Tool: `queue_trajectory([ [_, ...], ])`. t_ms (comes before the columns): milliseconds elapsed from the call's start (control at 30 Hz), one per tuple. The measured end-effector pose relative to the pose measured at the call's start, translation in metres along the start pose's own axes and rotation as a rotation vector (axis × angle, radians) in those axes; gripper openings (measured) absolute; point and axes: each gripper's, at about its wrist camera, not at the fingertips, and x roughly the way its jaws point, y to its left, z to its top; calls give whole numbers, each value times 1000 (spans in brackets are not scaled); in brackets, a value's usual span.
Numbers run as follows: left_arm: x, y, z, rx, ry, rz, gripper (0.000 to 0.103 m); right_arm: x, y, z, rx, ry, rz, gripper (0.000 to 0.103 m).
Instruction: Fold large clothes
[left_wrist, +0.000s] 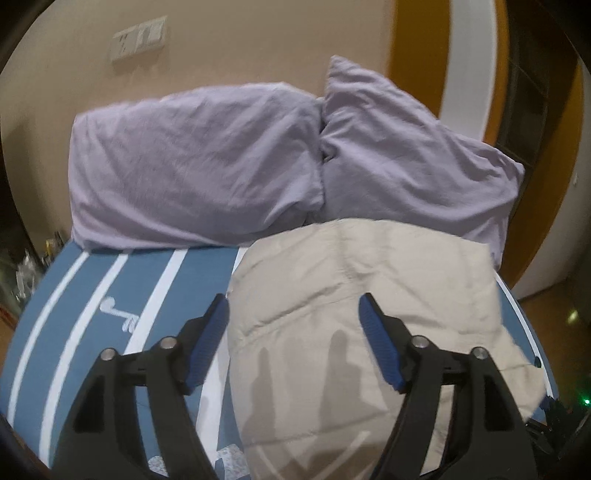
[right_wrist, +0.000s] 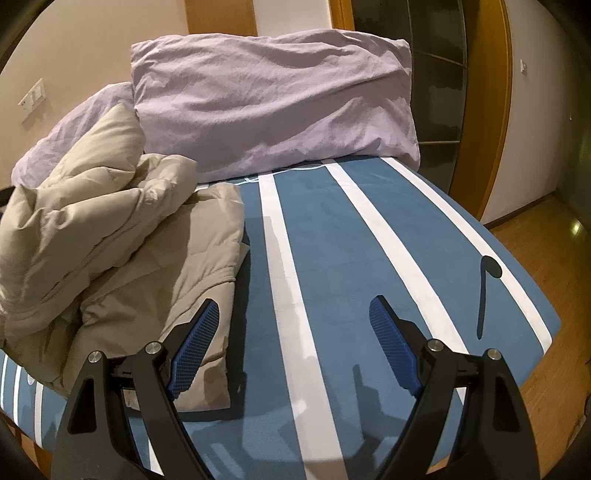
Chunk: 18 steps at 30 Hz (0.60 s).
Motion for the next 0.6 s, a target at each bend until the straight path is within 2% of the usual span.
queue_trajectory([
  [267,37,-5,-19,8,41,-25,75,6,-3,2,-2,5,-12,85],
  [400,43,-17,-30,22,49,-76,74,2,-12,8,17,-15,-22,85],
  [600,44,-38,-44,55,40,-95,74,-17,-21,23,49,-69,-3,83],
])
